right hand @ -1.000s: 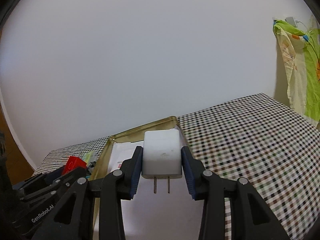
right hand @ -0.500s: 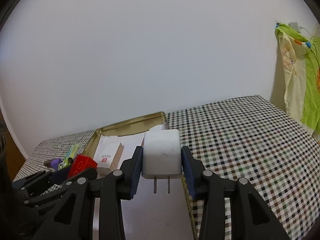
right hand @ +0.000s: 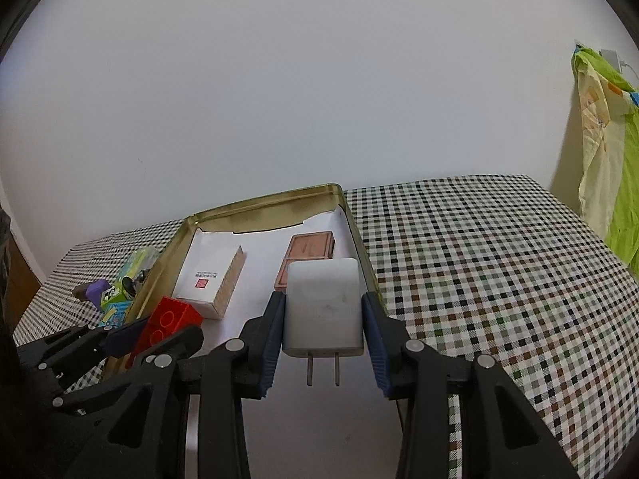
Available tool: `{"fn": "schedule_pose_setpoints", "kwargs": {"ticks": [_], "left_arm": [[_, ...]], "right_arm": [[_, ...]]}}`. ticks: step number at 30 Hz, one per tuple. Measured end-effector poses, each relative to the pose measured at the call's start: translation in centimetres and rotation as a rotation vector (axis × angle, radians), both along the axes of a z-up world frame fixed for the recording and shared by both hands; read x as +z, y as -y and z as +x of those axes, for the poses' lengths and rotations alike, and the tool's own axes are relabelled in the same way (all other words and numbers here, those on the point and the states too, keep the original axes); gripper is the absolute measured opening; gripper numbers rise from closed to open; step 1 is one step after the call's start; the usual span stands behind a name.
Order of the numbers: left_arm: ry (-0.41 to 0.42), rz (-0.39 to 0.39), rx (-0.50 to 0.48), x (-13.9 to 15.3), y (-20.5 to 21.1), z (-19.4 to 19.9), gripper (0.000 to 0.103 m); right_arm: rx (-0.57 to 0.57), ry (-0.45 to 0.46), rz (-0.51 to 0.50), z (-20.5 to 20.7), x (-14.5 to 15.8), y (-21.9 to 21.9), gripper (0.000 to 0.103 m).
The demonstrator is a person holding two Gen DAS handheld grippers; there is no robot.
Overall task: Organize rigid objects
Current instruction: 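Lower the red brick into the tin with the left gripper while the right places the charger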
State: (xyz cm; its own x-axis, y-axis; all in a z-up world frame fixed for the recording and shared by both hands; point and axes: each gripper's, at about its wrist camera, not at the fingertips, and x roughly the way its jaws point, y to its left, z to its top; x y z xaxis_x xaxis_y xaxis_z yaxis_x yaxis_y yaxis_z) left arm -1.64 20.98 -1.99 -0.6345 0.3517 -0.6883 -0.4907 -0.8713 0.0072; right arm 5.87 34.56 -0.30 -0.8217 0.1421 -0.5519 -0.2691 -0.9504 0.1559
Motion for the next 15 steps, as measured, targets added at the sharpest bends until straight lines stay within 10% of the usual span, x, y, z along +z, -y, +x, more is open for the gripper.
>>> {"fn": "schedule_pose_setpoints", "kwargs": {"ticks": [5, 10, 15], "left_arm": [[0.013, -0.026, 0.001, -0.1, -0.3, -0.1, 0.038], [-0.06, -0.015, 0.004, 0.8, -0.2, 0.9, 0.085], [-0.098, 0.009, 0.016, 1.4, 0.2, 1.3, 0.097]], "right_arm": [[0.015, 0.01, -0.016, -0.3, -0.4, 0.3, 0.043], [-0.026, -0.071, 0.002, 0.9, 0.6, 0.1, 0.077], [-0.082, -0.169, -0.013, 2.5, 1.5, -1.0, 0.08]]}}
